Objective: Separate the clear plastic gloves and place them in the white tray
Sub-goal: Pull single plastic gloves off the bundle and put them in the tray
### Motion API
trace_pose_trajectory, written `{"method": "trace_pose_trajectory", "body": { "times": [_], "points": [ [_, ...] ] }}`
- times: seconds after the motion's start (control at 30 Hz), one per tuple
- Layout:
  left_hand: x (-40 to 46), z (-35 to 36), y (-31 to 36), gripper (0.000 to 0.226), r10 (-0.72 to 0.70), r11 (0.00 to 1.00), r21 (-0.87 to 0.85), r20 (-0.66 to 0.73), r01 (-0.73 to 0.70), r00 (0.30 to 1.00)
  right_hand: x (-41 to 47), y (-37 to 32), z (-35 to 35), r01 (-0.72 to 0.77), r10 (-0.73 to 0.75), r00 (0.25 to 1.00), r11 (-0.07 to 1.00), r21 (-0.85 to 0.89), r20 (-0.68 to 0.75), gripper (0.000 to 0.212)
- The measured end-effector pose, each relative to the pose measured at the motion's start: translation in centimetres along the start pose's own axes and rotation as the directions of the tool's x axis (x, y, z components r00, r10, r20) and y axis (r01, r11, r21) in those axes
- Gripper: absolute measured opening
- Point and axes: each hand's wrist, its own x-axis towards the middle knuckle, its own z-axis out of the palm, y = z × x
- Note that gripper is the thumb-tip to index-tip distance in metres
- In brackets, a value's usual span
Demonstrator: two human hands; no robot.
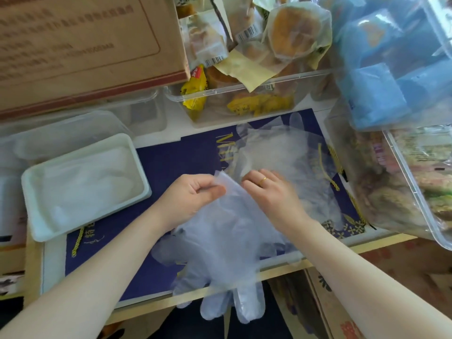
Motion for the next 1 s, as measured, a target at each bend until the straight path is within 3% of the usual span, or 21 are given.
{"method": "trace_pose_trajectory", "body": {
  "times": [0.07,0.13,0.2,0.23,0.33,0.43,0.6,0.7,0.77,0.8,0.87,0.97,1.0],
  "points": [
    [-0.3,-0.6,-0.5,0.015,0.021,0.998,0.057,-0.038,-0.019,0.999,-0.1,0.2,0.4,-0.237,0.231,0.972,0.943,0.235,0.054,0.024],
    [-0.6,-1.4,-0.8,0.014,0.033,0.999,0.03,-0.046,-0.032,0.998,0.2,0.9,0.4,-0.53,0.525,0.84,0.736,0.422,0.139,0.039],
    [-0.8,-2.1,-1.2,0.017,0.028,0.999,0.025,-0.058,-0.027,0.998,0.6,2.0,0.6,-0.718,0.692,0.679,0.557,0.416,0.245,0.055],
    [-0.9,-2.4,-1.5,0.016,0.024,0.999,0.041,-0.064,-0.022,0.998,1.0,2.4,0.7,-0.779,0.732,0.617,0.518,0.353,0.288,0.06],
    [-1.0,-3.2,-2.4,0.014,0.057,0.986,0.16,-0.055,-0.048,0.997,2.1,2.7,1.1,-0.861,0.802,0.503,0.498,0.103,0.324,0.075],
    [-1.5,-3.7,-3.4,0.013,0.07,0.977,0.208,-0.054,-0.057,0.996,2.9,2.2,1.6,-0.883,0.845,0.438,0.468,-0.026,0.307,0.085],
    [-2.0,-4.4,-4.7,0.018,0.085,0.954,0.299,-0.217,-0.017,0.973,3.9,2.2,2.5,-0.944,0.906,0.329,0.313,0.101,0.265,0.084],
    [-2.2,-4.9,-5.2,0.031,0.102,0.914,0.405,-0.303,0.031,0.947,4.0,3.3,2.4,-0.968,0.937,0.237,0.206,0.143,0.257,0.064],
    [-2.2,-5.1,-5.3,0.037,0.121,0.899,0.436,-0.322,0.034,0.939,3.9,3.9,1.9,-0.953,0.94,0.195,0.114,0.279,0.279,0.048],
    [-2.2,-5.2,-5.4,0.038,0.128,0.894,0.448,-0.326,0.033,0.937,3.8,3.9,1.5,-0.918,0.932,0.203,0.075,0.39,0.301,0.038],
    [-1.9,-5.2,-5.4,0.036,0.101,0.9,0.433,-0.337,0.059,0.936,3.7,3.4,0.2,-0.797,0.9,0.292,0.041,0.602,0.325,0.016],
    [-1.3,-4.9,-5.0,0.033,0.086,0.92,0.385,-0.37,0.069,0.925,3.3,1.7,-2.9,-0.648,0.765,0.53,0.088,0.756,0.365,0.011],
    [-1.1,-4.7,-4.7,0.033,0.095,0.923,0.38,-0.381,0.062,0.92,3.1,1.2,-4.1,-0.61,0.656,0.624,0.069,0.789,0.425,0.023]
  ]
}}
